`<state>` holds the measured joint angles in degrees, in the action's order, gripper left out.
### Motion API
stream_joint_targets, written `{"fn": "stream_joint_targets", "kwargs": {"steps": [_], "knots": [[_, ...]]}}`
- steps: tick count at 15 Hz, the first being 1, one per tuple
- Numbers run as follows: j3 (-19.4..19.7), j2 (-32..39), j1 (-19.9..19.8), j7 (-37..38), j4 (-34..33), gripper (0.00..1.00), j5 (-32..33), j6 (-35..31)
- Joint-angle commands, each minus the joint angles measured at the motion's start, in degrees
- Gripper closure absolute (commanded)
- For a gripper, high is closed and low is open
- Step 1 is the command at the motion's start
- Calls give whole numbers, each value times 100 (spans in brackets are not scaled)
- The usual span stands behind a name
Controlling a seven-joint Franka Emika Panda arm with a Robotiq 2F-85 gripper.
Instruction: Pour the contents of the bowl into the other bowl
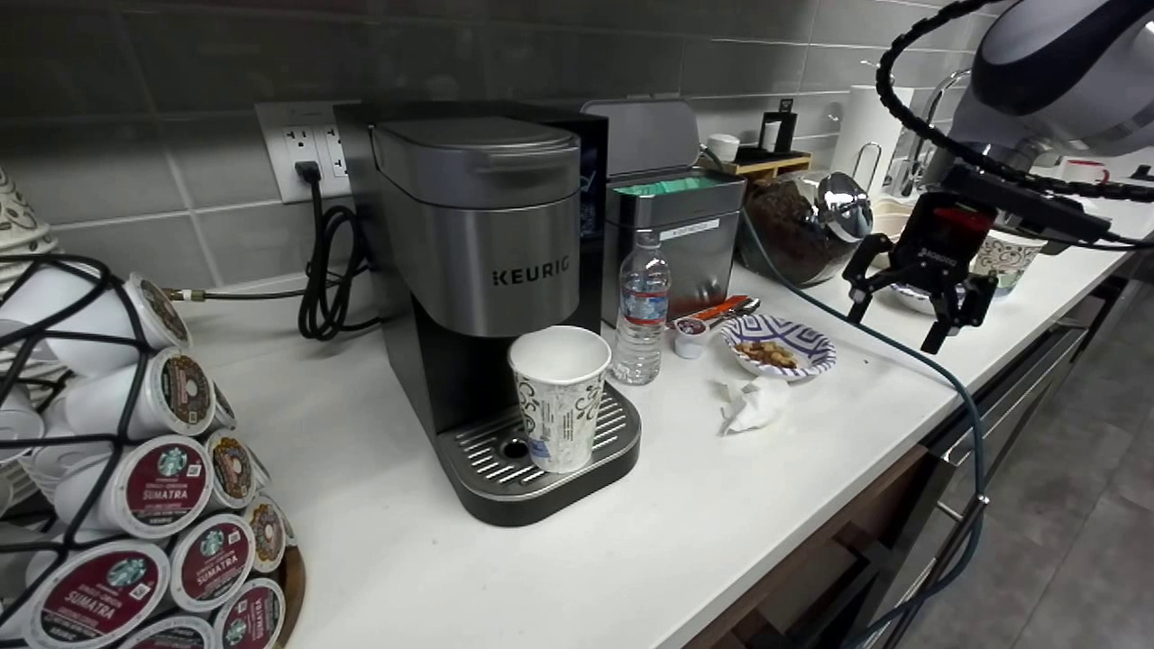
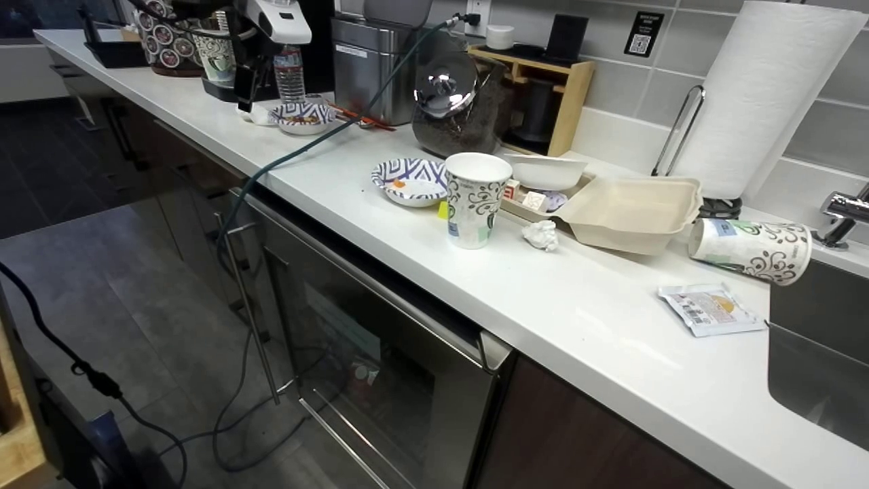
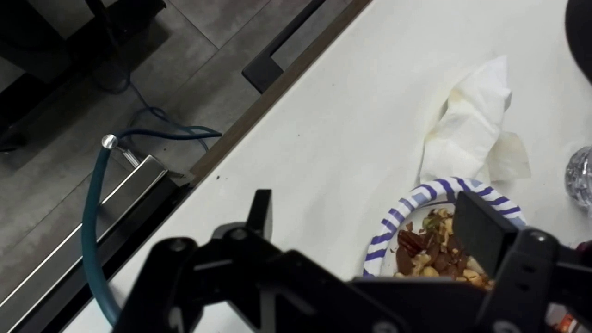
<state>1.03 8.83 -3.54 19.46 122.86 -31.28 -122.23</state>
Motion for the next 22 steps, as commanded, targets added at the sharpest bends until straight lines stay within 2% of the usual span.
{"fn": "stream_joint_targets", "kwargs": {"steps": [1,5,7,8,13,18,20,21,22], "knots": [[-11,-32,19,-255,57,0,-446,-237],[-89,161,-84,-1603,75,0,-2262,-776],[-84,256,-131,-2480,32,0,-3109,-818],[-57,282,-145,-2871,33,0,-3321,-774],[93,319,-208,-4207,91,0,-3323,-796],[22,301,-224,-6053,80,0,-4925,-1497],[93,441,-129,-6053,62,0,-4931,-1675],[132,344,-152,-5843,24,0,-4717,-1438],[131,373,-146,-5871,30,0,-4731,-1499]]}}
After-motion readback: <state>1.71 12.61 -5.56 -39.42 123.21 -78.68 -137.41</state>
